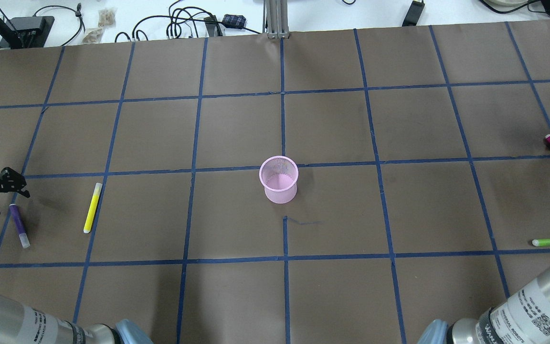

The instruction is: Insert purple and pink pens into pink cup

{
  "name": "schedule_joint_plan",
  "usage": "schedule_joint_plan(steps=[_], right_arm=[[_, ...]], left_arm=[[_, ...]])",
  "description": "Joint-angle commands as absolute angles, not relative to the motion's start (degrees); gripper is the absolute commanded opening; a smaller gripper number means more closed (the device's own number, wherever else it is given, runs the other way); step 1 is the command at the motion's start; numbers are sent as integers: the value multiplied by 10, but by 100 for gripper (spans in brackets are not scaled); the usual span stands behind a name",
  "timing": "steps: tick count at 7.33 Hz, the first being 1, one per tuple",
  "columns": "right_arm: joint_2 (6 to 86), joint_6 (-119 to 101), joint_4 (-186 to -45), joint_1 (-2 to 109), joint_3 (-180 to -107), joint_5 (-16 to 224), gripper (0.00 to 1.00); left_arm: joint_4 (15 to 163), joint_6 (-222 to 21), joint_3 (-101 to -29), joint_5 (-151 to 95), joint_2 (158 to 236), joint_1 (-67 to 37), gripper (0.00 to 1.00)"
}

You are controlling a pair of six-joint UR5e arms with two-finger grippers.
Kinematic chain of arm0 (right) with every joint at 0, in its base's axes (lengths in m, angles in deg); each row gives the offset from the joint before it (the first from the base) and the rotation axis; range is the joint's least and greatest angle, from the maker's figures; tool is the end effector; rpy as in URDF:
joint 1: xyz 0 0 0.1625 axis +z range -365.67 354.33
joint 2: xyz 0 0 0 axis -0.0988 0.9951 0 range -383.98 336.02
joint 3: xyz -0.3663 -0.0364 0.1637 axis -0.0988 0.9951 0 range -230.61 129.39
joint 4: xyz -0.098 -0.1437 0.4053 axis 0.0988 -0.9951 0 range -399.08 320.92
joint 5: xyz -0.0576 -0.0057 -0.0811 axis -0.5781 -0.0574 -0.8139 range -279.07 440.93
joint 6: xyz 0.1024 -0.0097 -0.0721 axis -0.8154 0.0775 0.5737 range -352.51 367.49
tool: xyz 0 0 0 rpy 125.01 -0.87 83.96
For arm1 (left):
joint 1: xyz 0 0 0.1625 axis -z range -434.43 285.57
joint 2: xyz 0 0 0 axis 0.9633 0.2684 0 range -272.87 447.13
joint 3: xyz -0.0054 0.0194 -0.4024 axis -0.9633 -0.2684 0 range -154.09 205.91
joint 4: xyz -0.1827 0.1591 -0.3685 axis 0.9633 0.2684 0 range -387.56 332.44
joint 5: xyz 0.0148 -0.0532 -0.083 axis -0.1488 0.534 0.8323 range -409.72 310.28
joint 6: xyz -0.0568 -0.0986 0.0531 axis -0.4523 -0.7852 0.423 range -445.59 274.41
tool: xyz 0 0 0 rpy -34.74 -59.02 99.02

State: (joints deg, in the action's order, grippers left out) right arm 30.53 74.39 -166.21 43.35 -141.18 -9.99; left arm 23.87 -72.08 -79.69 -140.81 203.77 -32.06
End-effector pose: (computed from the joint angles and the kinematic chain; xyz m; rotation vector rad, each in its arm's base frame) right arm -0.3441 -0.5963 0.1193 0.6990 -3.0376 -0.0030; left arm 0.3428 -0.4899 0.1084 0.9155 -2.9865 -0.1013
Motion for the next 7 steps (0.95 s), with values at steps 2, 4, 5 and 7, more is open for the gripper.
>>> schedule_joint_plan(steps=[2, 4, 5, 7], right_arm=[[345, 709, -1628, 457, -1405, -97, 0], [416, 651, -1597, 541, -1423, -12, 0], [449, 618, -1607, 590, -1455, 47, 0], [524, 485, -1708, 720, -1514, 94, 0]], left_arm=[[236, -734, -796, -1408, 2042, -321, 60], [239, -733, -797, -1409, 2035, -321, 59], [241, -733, -797, -1409, 2032, -320, 53], [244, -732, -798, -1406, 2033, -320, 23]])
